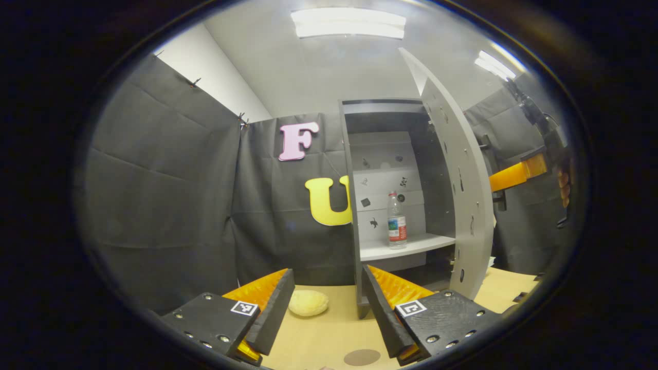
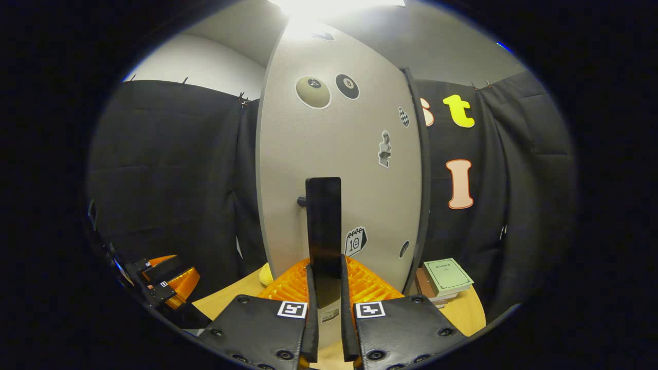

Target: Open the cabinet door with the right hand, grasp the bottle in the cabinet with the left hand and place it on the coaster, then close the cabinet door with the right hand.

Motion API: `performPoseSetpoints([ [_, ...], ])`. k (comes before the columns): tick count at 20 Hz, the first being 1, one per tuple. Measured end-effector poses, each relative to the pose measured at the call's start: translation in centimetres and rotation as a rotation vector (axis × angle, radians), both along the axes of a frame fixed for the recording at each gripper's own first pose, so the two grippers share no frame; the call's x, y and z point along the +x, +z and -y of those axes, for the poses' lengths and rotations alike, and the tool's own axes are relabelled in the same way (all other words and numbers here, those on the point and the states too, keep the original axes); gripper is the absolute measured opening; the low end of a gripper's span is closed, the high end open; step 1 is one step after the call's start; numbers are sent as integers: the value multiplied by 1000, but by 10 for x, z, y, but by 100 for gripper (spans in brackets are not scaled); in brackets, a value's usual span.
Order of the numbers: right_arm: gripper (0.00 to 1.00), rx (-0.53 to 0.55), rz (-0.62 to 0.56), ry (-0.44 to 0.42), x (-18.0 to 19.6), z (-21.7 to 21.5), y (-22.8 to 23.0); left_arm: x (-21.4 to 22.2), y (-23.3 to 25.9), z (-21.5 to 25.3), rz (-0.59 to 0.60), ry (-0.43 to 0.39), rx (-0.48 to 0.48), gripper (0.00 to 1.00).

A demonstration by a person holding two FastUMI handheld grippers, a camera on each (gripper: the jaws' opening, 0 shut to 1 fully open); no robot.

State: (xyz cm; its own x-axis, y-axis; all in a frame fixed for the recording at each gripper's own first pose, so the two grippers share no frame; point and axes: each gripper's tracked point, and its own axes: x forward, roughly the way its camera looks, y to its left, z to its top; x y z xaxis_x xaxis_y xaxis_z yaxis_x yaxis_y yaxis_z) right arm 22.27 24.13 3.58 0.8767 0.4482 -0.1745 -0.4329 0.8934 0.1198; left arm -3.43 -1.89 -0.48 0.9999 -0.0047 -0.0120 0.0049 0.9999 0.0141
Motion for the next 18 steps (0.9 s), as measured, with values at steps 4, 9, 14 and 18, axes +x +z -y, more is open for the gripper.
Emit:
performPoseSetpoints([
  [4, 20, -21, 1, -37, -2, 16, 0, -6, 2, 17, 1, -15, -11, 82],
  [9, 19, -65, 24, -97, 1, 40, 1, -21, 10, 38, 10, -27, -10, 80],
  [14, 19, -107, 46, -169, 9, 70, -3, -29, 18, 50, 12, -22, -23, 79],
  [18, 18, -100, 41, -228, 10, 95, -4, -31, 24, 55, 19, -13, -21, 82],
])
